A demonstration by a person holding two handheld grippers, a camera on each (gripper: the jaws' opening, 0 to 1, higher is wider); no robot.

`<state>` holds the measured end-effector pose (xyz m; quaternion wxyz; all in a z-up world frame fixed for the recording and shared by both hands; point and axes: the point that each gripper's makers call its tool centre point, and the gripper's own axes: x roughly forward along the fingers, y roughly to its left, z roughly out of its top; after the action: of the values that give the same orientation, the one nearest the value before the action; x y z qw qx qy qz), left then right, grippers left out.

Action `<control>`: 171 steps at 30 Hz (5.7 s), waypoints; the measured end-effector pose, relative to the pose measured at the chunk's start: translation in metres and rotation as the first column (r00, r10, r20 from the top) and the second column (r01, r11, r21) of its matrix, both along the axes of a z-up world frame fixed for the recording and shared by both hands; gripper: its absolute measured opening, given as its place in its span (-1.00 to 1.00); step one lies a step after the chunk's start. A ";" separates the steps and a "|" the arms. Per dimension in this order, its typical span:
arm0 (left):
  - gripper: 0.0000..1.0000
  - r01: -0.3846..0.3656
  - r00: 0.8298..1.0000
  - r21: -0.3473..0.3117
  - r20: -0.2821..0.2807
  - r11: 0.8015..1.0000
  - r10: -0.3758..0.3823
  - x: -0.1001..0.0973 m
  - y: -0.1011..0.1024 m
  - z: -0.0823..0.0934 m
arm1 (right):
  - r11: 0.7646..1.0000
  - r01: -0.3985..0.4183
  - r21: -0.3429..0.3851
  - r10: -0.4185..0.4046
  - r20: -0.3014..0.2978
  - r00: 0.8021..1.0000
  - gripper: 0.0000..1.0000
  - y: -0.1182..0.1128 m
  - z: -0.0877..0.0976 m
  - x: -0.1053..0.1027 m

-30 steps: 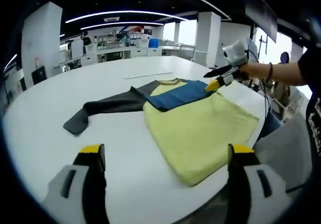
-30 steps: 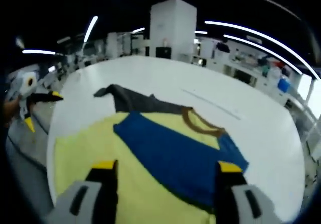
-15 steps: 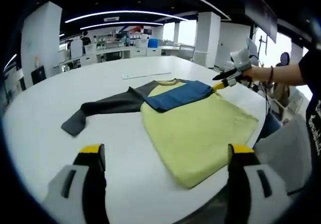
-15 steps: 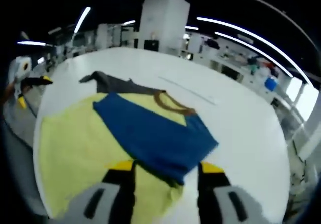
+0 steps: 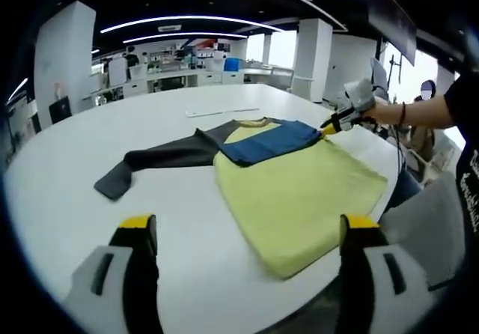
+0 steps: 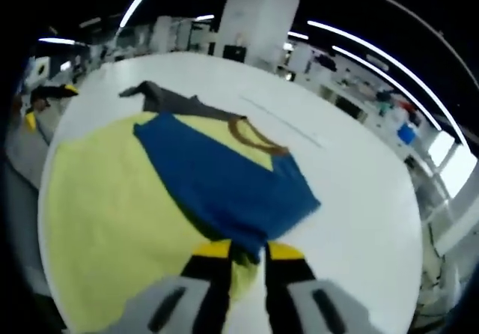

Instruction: Fold the garment on the visible template until the final outline fits inside the template.

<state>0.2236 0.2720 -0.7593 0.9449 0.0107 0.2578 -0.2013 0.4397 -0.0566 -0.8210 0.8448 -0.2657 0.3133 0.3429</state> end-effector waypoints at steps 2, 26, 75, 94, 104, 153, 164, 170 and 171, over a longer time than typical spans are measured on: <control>0.98 -0.002 1.000 0.000 -0.004 1.000 0.002 0.000 0.001 -0.001 | 1.000 0.017 0.010 -0.017 -0.021 1.000 -0.87 -0.002 -0.002 -0.001; 0.98 0.012 1.000 0.005 -0.018 1.000 -0.012 0.001 0.000 -0.003 | 0.998 -0.032 -0.059 0.031 -0.028 0.999 -1.00 -0.004 -0.024 -0.023; 0.98 -0.025 0.999 0.025 -0.023 0.999 0.025 0.008 0.019 -0.001 | 0.980 0.195 0.038 -0.194 -0.046 0.980 -1.00 -0.038 -0.025 -0.003; 0.98 -0.083 0.996 0.041 -0.037 0.996 0.085 0.017 0.057 0.002 | 0.922 0.187 0.338 -0.129 -0.188 0.974 0.55 -0.007 0.027 -0.022; 0.98 -0.166 0.986 0.009 -0.024 0.986 0.166 0.033 0.083 0.009 | 0.893 0.147 0.426 -0.060 -0.212 0.975 0.98 0.012 0.064 -0.052; -0.37 -0.643 0.764 0.036 -0.041 0.765 0.644 0.121 0.210 -0.058 | 0.905 0.167 0.391 -0.110 -0.163 0.980 0.98 0.017 0.085 -0.122; -0.56 -0.671 0.739 0.029 -0.041 0.741 0.672 0.125 0.201 -0.067 | 0.899 0.205 0.387 -0.153 -0.162 0.975 0.95 0.008 0.083 -0.120; -0.72 -0.690 0.720 0.016 -0.081 0.723 0.689 0.130 0.211 -0.082 | 0.895 0.224 0.385 -0.184 -0.139 0.973 0.93 -0.001 0.090 -0.116; -0.74 -0.704 0.707 0.002 -0.083 0.710 0.702 0.130 0.214 -0.083 | 0.893 0.229 0.388 -0.189 -0.139 0.972 0.93 -0.001 0.090 -0.116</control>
<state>0.3539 0.4858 -0.8423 0.9397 -0.1103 0.2759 0.1693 0.3240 -0.0579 -0.7308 0.8969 -0.0345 0.3036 0.3196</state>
